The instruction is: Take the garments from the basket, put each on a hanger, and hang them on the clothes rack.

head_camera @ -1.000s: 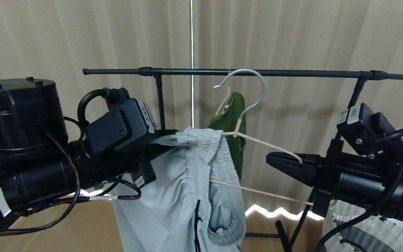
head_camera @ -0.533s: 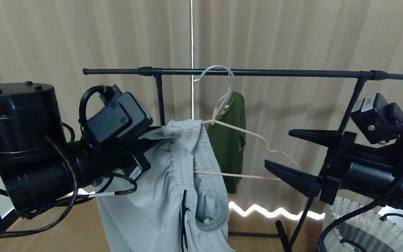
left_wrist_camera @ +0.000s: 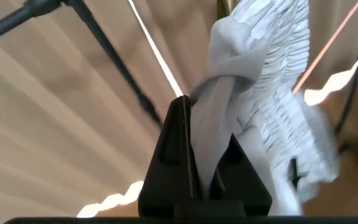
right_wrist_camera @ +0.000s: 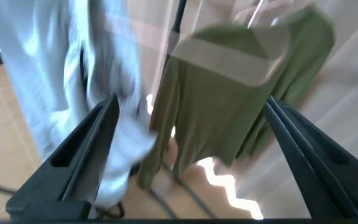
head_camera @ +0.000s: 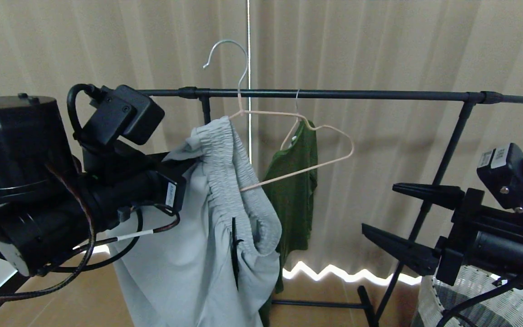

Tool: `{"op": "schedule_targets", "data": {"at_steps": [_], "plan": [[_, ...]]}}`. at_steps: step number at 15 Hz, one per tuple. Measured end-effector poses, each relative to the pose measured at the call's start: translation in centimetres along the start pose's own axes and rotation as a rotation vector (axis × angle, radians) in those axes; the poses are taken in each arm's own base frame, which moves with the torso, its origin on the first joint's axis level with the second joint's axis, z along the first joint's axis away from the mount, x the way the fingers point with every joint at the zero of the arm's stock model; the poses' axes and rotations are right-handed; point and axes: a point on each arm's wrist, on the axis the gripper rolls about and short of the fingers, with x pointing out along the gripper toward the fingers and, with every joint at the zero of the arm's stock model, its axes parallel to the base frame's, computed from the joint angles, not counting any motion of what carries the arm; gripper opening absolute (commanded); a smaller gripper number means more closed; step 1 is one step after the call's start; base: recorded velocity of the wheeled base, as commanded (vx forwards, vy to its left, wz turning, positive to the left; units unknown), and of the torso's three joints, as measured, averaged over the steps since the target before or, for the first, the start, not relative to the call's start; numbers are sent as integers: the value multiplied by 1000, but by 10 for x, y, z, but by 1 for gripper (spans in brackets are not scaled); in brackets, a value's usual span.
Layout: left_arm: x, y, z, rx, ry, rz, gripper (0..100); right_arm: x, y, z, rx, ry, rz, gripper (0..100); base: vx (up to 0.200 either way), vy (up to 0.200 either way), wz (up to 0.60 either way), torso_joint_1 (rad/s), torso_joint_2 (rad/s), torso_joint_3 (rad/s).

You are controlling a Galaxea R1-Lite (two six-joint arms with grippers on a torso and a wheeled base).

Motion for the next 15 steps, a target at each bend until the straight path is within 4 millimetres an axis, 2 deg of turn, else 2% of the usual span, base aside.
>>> {"op": "schedule_targets", "data": {"at_steps": [3,6,11,15], "plan": [[-6,-2,12,-27,-78,-72,0,2,11,-10,3,37,54,100,0,0,0,0,0,0],[-11,-2,24,-38,-167,-110,0,13,16,-12,1,58,87,100,0,0,0,0,0,0],[-10,-2,33,-46,-236,-100,0,39,25,-7,20,1,122,100,0,0,0,0,0,0],[-11,-10,38,-47,-261,-133,0,67,31,-9,32,7,104,100,0,0,0,0,0,0]]}}
